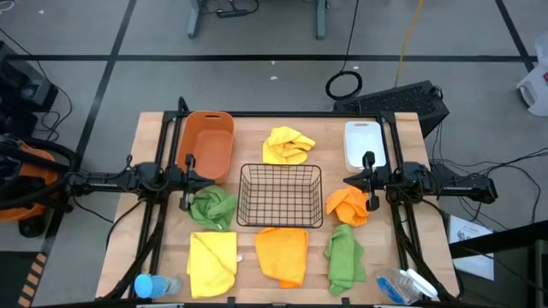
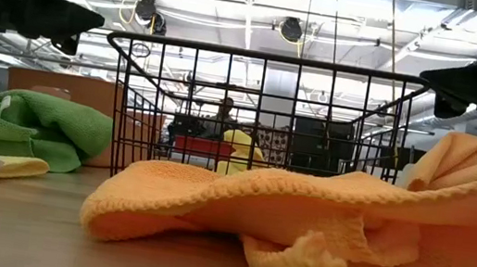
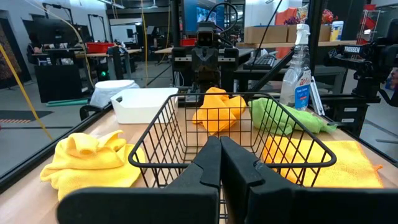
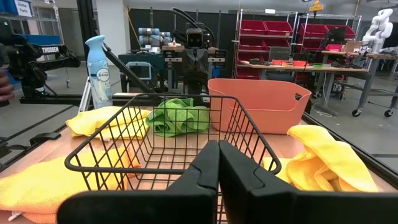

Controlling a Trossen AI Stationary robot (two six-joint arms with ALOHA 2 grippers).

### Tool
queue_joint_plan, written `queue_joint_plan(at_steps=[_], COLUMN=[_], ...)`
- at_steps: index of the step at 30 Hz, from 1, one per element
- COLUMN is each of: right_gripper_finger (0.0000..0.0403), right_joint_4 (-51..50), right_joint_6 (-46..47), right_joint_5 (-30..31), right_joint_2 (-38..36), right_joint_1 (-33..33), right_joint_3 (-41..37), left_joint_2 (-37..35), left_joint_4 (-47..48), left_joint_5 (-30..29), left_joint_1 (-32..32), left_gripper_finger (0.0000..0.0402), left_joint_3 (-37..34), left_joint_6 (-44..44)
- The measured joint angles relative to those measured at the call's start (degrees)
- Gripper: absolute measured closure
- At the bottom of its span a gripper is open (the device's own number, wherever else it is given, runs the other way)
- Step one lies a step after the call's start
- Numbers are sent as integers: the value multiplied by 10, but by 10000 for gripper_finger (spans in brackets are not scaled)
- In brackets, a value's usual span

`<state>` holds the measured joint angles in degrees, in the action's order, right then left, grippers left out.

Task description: Sort microfiber towel by color & place in baskets

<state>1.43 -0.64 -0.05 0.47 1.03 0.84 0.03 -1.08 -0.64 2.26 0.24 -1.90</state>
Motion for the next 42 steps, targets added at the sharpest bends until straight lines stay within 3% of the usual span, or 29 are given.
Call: queue_joint_plan(at_steps=[28,39,42], right_gripper_finger=[403,403,403], right_joint_4=[0,0,0], right_joint_6=[0,0,0], right_joint_5=[0,0,0], right_joint_2=[0,0,0], right_joint_1=[0,0,0], right_joint_3=[0,0,0], left_joint_2=[0,4,13], left_joint_4=[-11,-5,38], left_joint_5=[-2,-2,3], left_joint_1=[0,0,0], left_gripper_finger=[398,398,398], left_joint_3=[5,59,98], left_joint_6=[16,41,46])
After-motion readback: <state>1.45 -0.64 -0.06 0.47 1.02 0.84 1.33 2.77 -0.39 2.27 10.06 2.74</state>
